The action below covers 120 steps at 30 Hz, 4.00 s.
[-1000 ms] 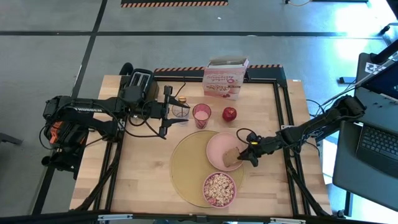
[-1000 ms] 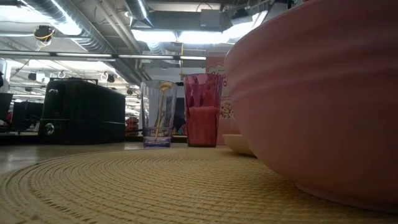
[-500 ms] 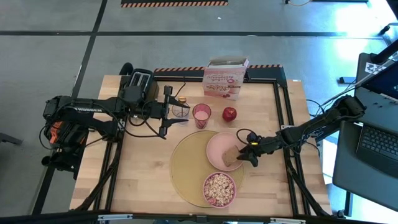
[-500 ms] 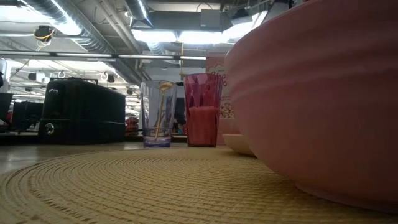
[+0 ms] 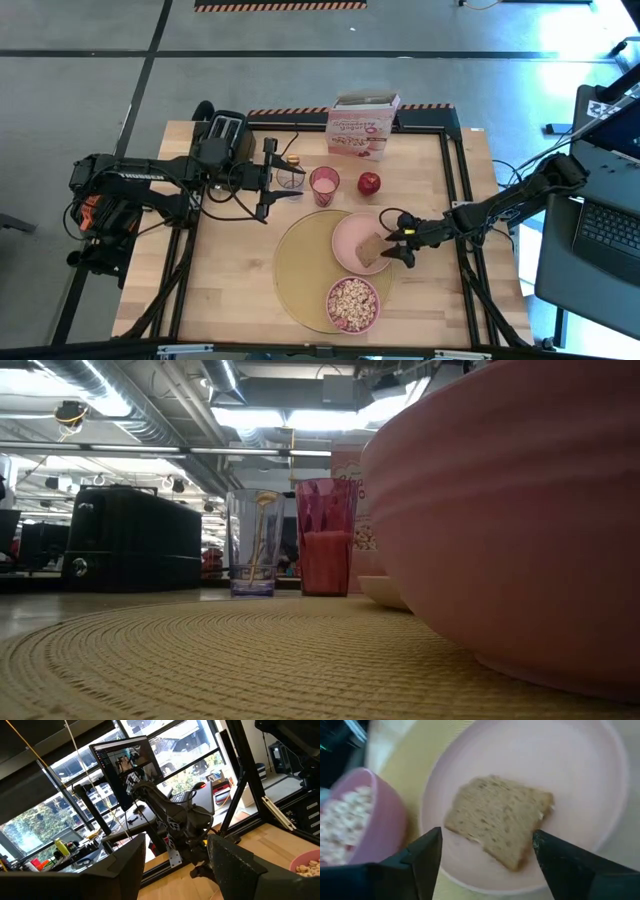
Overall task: Arrange a breakfast setting
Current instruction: Put the apple to the top left of the toasted bread on the pink plate
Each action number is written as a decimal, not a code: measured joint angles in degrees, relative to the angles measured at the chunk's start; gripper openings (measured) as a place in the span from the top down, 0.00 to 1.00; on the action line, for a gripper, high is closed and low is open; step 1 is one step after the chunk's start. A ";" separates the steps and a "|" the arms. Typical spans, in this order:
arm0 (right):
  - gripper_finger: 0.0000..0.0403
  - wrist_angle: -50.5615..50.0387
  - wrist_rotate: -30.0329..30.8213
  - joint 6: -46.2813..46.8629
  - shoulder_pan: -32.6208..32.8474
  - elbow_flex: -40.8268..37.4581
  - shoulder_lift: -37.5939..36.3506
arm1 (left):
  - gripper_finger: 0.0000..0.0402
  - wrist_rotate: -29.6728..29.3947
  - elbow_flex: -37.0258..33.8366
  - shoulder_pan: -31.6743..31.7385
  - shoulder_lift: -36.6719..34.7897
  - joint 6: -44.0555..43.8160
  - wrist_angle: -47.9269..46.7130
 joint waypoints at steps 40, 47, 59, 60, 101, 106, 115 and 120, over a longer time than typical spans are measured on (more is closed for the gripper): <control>0.16 10.02 2.65 -48.99 -37.83 1.58 3.76 | 0.49 0.63 0.00 -0.02 0.02 -7.63 0.33; 0.05 19.34 -2.21 -50.09 -40.20 3.24 15.88 | 0.49 0.66 0.00 -0.02 0.02 -9.01 0.19; 0.10 25.46 -5.06 -52.97 -40.15 10.27 30.23 | 0.49 0.65 0.00 -0.02 0.02 -11.47 -2.44; 0.13 25.37 -5.13 -53.04 -40.15 10.37 30.28 | 0.49 0.65 0.00 -0.02 0.02 -12.07 -3.10; 0.19 18.88 -4.98 -49.71 -20.13 12.50 17.85 | 0.49 0.61 0.00 -0.01 0.02 -19.12 -4.55; 0.20 19.24 -5.16 -49.20 -19.80 14.14 22.51 | 0.49 0.61 0.00 0.00 0.02 -19.12 -4.50; 0.19 23.84 -8.93 -45.40 -19.80 14.45 29.55 | 0.49 0.61 0.00 -0.02 0.02 -19.19 -4.92; 0.18 24.02 -9.97 -44.11 -19.80 14.45 30.42 | 0.49 0.61 0.00 0.00 0.02 -19.25 -5.00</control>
